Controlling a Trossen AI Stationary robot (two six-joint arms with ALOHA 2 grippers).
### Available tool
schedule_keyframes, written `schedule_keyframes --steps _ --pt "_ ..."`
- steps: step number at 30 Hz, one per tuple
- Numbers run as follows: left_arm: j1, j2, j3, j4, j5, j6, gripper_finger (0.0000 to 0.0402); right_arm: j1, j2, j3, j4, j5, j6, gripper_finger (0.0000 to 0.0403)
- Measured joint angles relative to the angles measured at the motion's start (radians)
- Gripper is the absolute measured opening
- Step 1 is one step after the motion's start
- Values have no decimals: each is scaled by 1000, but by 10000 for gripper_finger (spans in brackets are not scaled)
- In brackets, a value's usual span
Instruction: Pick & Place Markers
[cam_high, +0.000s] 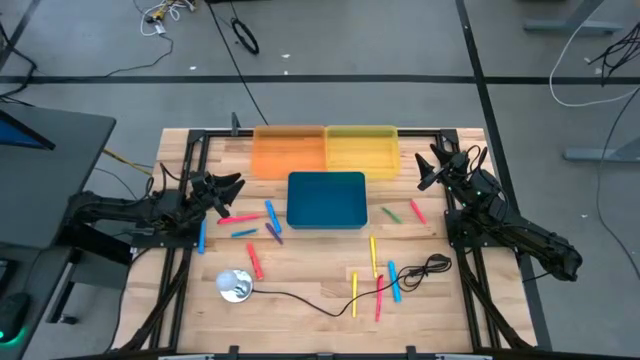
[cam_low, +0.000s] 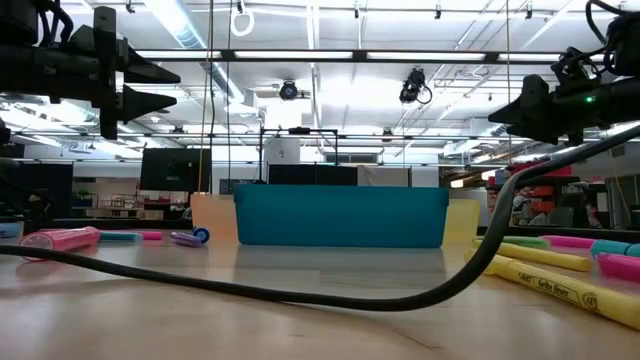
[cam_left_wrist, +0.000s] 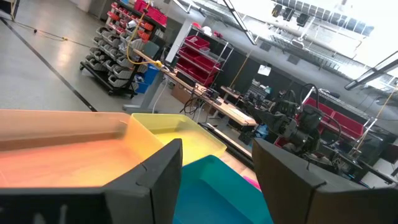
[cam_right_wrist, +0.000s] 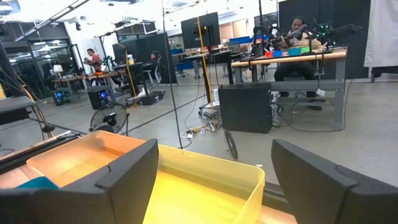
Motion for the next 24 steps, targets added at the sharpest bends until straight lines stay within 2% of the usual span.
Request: schedule_keyframes --steps 24 --pt "1 0 0 0 16 1 200 0 0 0 0 0 0 314"
